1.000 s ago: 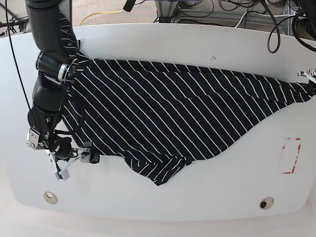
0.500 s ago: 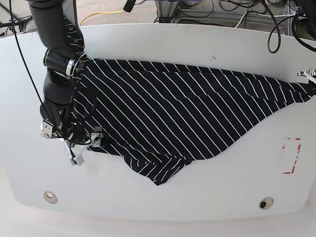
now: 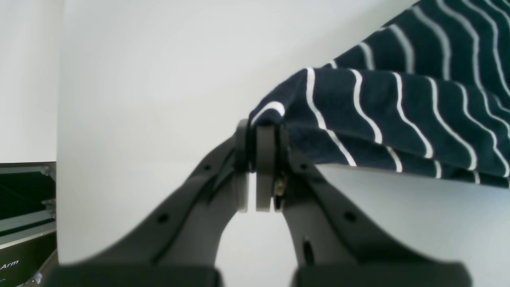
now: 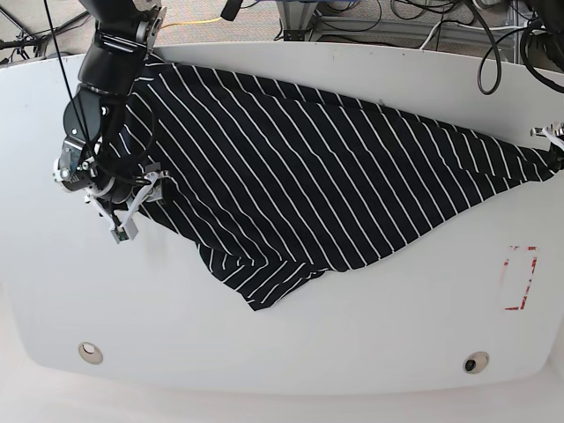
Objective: Fold the T-shirt properly
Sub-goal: 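Move the right gripper along the shirt and grasp its hem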
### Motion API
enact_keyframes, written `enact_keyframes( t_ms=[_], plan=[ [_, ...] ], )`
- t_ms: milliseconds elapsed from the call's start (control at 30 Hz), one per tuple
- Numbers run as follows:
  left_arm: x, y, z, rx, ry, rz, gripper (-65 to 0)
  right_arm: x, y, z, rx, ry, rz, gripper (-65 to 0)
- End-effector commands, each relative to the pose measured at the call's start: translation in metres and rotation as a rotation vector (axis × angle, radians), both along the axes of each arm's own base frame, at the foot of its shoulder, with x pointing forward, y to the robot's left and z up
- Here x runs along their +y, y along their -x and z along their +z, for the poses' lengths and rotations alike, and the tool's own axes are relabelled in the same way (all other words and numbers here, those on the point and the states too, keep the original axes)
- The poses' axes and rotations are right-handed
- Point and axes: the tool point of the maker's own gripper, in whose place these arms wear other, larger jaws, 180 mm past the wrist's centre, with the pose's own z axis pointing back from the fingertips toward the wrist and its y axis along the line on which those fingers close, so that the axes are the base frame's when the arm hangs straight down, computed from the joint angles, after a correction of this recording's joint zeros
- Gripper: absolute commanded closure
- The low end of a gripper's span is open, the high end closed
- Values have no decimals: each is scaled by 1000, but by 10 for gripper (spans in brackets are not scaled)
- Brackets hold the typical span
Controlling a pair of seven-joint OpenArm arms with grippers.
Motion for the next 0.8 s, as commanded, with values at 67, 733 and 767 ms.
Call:
enact_keyframes(
  t_ms=[67,733,767],
  plan=[
    [5,-11,20,-55,-24,-14,0,0,3,27,-91,47,22,-417],
    [-4,-13,14,-38,-20,-44,0,21,-109,44,-118,-222,-37,-417],
    [-4,-13,14,-38,-20,-44,0,24,-111,41,-109,-240,-39,-417]
  ],
)
